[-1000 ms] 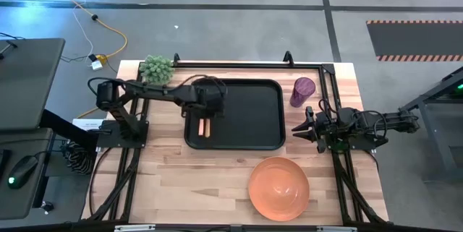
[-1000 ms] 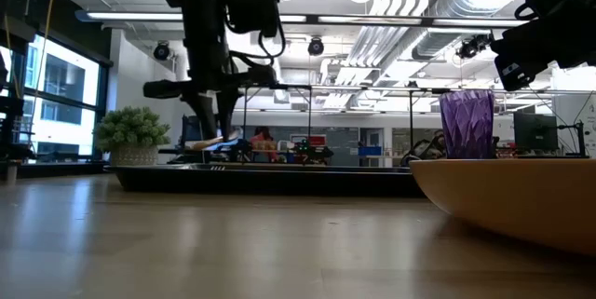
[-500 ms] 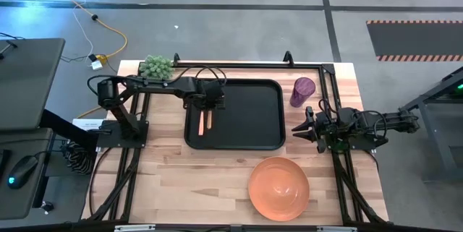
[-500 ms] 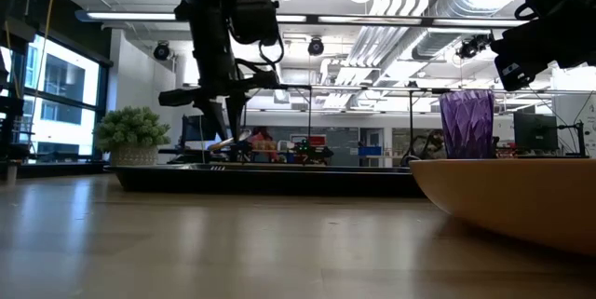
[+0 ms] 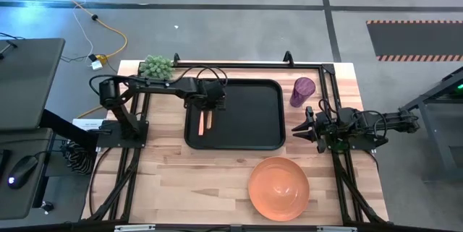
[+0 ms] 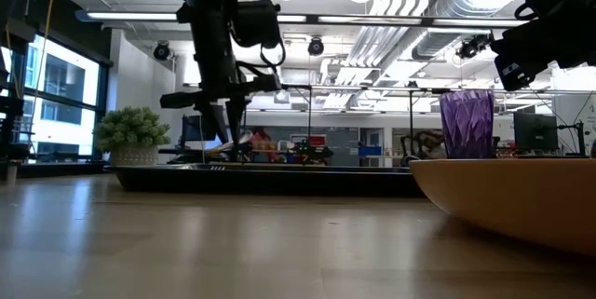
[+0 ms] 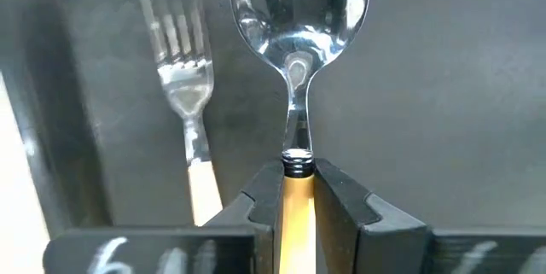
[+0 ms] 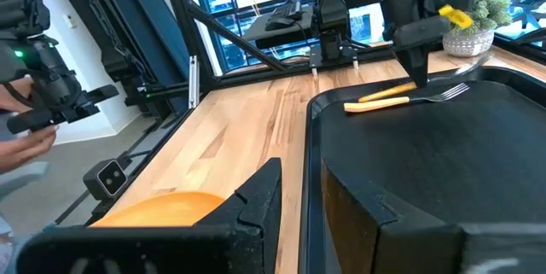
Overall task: Pick and place plate/cup/fork/spoon on tray
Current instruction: Put the orange spoon into the black tray on the right side of the fork, then put the orange plate on the black tray beside the orange spoon
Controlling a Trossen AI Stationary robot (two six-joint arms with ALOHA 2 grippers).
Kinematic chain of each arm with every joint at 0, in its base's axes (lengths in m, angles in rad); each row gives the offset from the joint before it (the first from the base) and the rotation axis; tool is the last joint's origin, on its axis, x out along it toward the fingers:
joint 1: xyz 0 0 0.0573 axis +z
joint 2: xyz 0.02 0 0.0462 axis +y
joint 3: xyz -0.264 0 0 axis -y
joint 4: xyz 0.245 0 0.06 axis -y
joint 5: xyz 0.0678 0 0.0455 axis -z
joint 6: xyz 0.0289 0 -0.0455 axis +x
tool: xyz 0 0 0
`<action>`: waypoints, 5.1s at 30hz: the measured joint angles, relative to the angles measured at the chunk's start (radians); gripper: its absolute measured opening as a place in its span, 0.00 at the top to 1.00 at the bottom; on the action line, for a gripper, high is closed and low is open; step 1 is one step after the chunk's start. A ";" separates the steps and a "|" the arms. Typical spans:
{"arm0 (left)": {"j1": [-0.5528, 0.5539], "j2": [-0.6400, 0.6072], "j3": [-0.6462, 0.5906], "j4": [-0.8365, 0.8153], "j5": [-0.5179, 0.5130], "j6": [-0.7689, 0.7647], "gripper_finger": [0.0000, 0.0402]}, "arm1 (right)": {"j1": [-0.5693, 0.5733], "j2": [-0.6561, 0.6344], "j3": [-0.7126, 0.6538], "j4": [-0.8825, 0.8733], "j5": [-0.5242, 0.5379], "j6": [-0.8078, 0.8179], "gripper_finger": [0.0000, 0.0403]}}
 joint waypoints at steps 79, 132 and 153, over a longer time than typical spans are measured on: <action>-0.008 0.113 -0.001 0.041 0.018 -0.062 0.81 | 0.000 0.007 0.000 0.000 0.000 0.000 0.80; -0.496 0.029 0.002 0.397 0.043 0.419 0.81 | 0.000 0.007 0.000 0.000 0.000 0.000 0.80; -0.496 0.029 0.002 0.397 0.072 0.511 0.81 | 0.000 0.007 0.000 0.000 0.000 0.000 0.80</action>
